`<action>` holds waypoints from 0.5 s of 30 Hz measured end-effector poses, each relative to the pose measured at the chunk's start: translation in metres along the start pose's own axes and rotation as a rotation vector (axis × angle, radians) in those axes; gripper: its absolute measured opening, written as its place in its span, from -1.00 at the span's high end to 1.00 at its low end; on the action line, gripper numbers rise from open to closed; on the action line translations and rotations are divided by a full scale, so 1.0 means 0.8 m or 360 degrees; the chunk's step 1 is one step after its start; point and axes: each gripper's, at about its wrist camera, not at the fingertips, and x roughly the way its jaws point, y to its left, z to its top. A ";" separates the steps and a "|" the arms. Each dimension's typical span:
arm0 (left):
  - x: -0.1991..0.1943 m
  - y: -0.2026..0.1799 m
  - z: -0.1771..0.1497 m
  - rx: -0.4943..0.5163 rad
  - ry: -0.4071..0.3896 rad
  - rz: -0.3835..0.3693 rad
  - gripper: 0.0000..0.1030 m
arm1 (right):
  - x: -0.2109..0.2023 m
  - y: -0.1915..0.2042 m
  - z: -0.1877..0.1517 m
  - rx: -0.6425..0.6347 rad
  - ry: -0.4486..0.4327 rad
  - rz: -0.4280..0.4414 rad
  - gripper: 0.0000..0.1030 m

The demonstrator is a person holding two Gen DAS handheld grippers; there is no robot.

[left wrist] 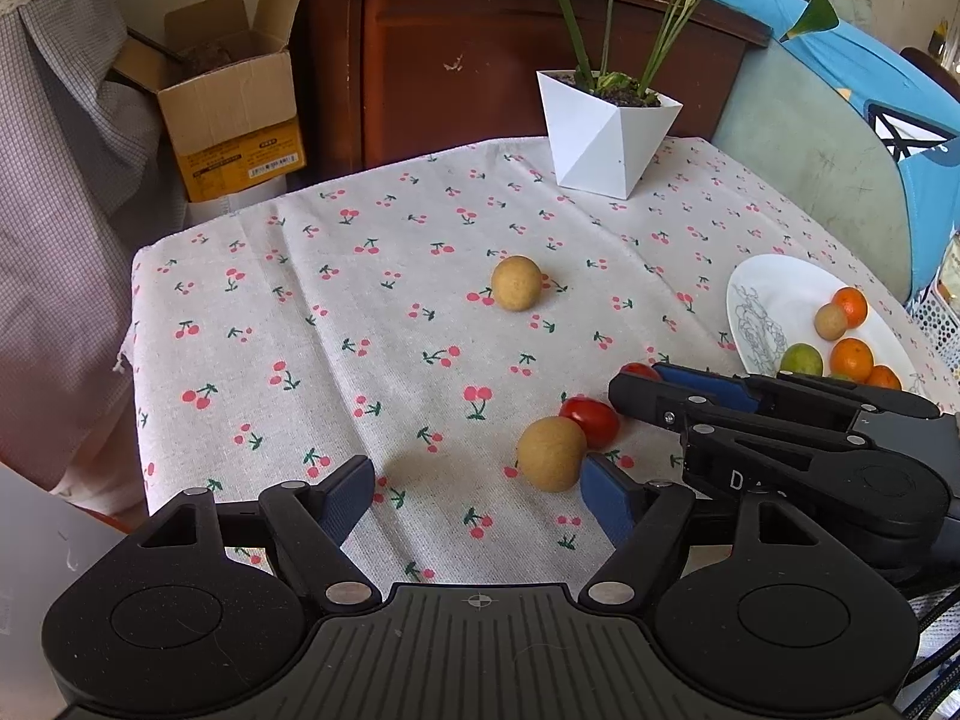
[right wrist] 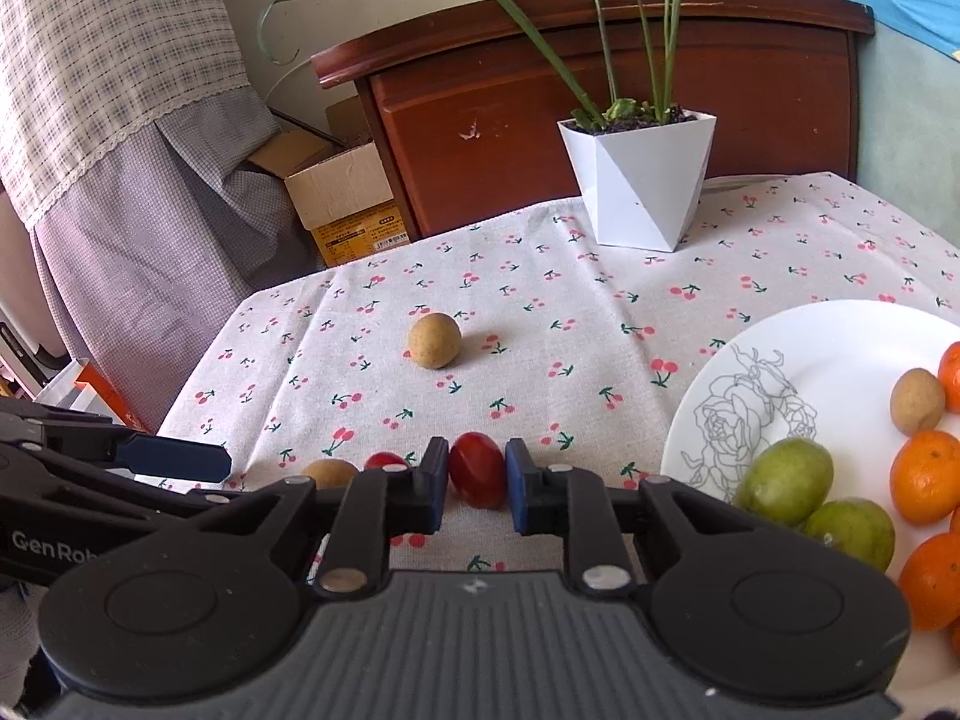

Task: Organize fruits
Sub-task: 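Grasp the kiwi with the left tool while the right tool grasps the cherry tomato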

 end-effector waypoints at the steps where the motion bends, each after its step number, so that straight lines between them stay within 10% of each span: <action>1: 0.000 -0.001 0.000 0.0007 -0.0004 -0.0001 -0.43 | -0.002 -0.001 0.001 0.0002 -0.0010 -0.0007 0.61; 15: 0.013 -0.025 -0.001 0.0122 -0.0069 -0.0015 0.01 | -0.022 -0.013 0.007 0.0058 -0.0076 -0.0025 0.61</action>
